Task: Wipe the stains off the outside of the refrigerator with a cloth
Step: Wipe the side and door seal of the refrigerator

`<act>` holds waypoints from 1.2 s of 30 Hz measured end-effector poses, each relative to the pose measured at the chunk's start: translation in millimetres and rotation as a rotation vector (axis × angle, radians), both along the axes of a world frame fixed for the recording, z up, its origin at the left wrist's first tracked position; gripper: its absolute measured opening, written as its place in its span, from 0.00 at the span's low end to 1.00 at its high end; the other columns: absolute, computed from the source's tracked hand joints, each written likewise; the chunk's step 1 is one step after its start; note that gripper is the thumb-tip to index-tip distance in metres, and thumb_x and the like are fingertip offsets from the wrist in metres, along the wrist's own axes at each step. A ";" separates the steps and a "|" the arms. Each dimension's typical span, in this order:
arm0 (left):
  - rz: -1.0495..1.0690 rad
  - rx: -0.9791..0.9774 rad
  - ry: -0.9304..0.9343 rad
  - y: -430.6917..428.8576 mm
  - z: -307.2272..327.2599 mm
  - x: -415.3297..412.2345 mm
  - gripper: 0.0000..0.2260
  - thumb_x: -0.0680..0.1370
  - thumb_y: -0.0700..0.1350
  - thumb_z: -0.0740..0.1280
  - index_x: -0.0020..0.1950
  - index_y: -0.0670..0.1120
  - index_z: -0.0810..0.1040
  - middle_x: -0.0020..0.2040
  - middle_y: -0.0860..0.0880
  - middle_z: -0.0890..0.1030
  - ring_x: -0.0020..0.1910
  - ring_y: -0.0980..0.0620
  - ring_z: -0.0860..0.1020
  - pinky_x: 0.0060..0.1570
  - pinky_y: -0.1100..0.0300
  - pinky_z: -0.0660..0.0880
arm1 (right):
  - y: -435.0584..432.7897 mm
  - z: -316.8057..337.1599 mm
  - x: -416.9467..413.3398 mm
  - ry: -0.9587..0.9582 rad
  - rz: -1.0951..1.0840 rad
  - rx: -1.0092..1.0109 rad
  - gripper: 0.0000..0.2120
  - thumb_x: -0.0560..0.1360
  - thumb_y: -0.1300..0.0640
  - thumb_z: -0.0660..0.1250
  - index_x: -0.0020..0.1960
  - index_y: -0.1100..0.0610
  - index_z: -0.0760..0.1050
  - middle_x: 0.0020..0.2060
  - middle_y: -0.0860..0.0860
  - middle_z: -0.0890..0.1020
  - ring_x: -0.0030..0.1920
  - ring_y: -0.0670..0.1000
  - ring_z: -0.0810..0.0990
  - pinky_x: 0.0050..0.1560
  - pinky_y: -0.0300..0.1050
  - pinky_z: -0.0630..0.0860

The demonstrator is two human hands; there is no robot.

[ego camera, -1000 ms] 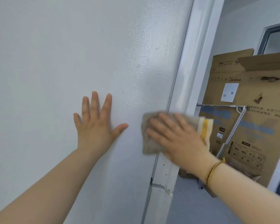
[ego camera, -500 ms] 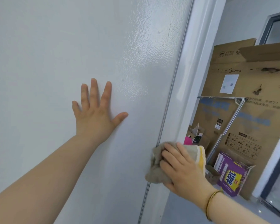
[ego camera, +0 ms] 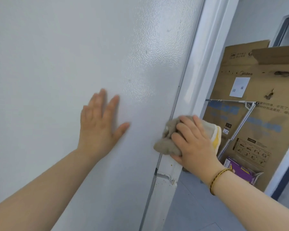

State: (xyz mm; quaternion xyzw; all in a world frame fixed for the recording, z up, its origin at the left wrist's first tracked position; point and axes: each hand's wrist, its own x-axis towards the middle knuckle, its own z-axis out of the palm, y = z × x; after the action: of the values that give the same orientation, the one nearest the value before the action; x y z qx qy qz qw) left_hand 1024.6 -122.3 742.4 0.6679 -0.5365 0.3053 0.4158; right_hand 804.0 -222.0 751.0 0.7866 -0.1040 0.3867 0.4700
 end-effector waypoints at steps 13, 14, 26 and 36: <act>0.046 0.053 -0.127 -7.5 -39.0 -7.9 0.29 0.78 0.63 0.41 0.69 0.45 0.62 0.68 0.37 0.69 0.67 0.42 0.58 0.58 0.36 0.60 | -4.4 36.8 1.4 -0.110 0.112 0.091 0.10 0.67 0.55 0.65 0.45 0.60 0.70 0.47 0.57 0.74 0.60 0.60 0.68 0.67 0.56 0.58; 0.051 0.050 -0.131 -7.9 -39.5 -7.3 0.29 0.78 0.63 0.41 0.69 0.45 0.62 0.68 0.37 0.68 0.67 0.42 0.58 0.58 0.37 0.60 | -4.7 18.0 2.1 -0.119 0.138 0.113 0.09 0.69 0.55 0.64 0.45 0.60 0.69 0.48 0.56 0.71 0.60 0.60 0.68 0.68 0.56 0.57; 0.040 0.038 -0.144 -9.1 -43.3 -4.7 0.30 0.77 0.64 0.42 0.71 0.46 0.58 0.70 0.36 0.65 0.68 0.42 0.55 0.60 0.36 0.61 | 2.5 -40.7 -14.5 0.192 0.025 0.051 0.08 0.68 0.59 0.59 0.39 0.60 0.77 0.40 0.56 0.81 0.56 0.58 0.70 0.71 0.51 0.51; -0.002 0.026 -0.123 -8.8 -45.0 -2.3 0.28 0.78 0.63 0.40 0.71 0.47 0.56 0.71 0.38 0.62 0.68 0.44 0.53 0.64 0.41 0.54 | 24.8 -60.2 41.6 -0.225 0.155 0.290 0.15 0.68 0.60 0.60 0.55 0.59 0.69 0.57 0.57 0.78 0.63 0.59 0.67 0.71 0.52 0.51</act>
State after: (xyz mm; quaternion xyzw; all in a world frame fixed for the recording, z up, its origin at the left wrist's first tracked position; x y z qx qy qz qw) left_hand 1022.3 -131.0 697.3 0.6526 -0.5658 0.3384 0.3735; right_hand 845.6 -197.2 690.8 0.8036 -0.1496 0.4881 0.3059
